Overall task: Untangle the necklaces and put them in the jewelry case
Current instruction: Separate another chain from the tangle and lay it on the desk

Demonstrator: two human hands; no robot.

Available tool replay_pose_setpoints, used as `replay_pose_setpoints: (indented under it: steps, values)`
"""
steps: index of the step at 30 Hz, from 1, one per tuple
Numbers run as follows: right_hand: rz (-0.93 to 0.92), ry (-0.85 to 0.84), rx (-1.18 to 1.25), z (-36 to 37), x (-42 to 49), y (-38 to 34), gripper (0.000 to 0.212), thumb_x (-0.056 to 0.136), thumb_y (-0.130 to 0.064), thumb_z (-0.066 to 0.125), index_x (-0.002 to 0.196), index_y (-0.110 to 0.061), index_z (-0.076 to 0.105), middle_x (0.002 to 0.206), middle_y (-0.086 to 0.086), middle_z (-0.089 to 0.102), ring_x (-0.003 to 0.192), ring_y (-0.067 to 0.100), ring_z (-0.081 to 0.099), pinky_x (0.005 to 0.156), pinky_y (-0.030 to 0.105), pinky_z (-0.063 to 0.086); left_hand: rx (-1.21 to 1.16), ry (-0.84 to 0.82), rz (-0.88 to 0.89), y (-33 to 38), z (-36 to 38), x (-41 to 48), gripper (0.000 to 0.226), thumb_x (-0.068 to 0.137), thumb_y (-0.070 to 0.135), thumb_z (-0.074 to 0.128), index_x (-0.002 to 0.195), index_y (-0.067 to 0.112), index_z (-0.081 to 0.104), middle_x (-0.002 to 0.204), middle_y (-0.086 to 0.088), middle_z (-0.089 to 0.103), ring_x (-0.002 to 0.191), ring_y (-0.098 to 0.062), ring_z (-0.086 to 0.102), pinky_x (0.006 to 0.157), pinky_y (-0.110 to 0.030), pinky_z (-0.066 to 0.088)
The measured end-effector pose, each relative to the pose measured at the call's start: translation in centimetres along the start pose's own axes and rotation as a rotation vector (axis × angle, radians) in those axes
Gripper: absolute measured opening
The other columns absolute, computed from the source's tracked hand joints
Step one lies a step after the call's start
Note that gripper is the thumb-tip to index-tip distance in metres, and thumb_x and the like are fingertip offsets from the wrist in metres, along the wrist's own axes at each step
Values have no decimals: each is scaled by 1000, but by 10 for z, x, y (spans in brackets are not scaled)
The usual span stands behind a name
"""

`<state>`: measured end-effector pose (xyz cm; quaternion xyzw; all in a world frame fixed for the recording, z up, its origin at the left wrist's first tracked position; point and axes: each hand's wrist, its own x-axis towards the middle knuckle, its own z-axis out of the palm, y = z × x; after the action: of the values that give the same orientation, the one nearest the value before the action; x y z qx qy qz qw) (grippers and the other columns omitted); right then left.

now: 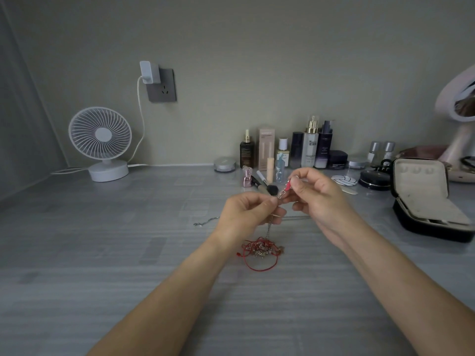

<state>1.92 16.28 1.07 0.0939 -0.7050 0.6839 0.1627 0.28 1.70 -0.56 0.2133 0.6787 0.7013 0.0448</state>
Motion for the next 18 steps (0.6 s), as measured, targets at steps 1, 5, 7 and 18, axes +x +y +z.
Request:
replay_pose_setpoints:
  steps: [1,5,7,18]
  values:
    - [6,-10,10,0,0,1,18,93,-9,48,80,-19,55,62,-6,64,63,9,63,59,23,41,-3,0,-3,0,0,0,12,89,12,57,83,9,66,65,3,71,59,-9,66,76,-27,54]
    - [1,-13,-23,1,-1,2,21,94,-9,45,80,-21,55,62,-8,62,66,9,58,63,24,39,-34,29,16,2,2,-2,13,88,5,56,83,1,67,65,-1,70,57,-10,67,64,-19,56]
    - [-3,3,-44,1,-2,0,20,95,-11,43,82,-20,55,66,-5,61,66,10,56,64,24,39,-19,60,31,3,1,-2,14,88,4,55,81,2,67,69,-5,70,59,-8,67,61,-15,54]
    - [125,-64,208,-2,-3,-2,19,97,-13,39,81,-15,48,58,0,61,45,9,49,45,20,35,-65,-51,-68,-1,0,-2,33,92,32,49,62,15,48,55,1,59,53,-13,57,65,-26,52]
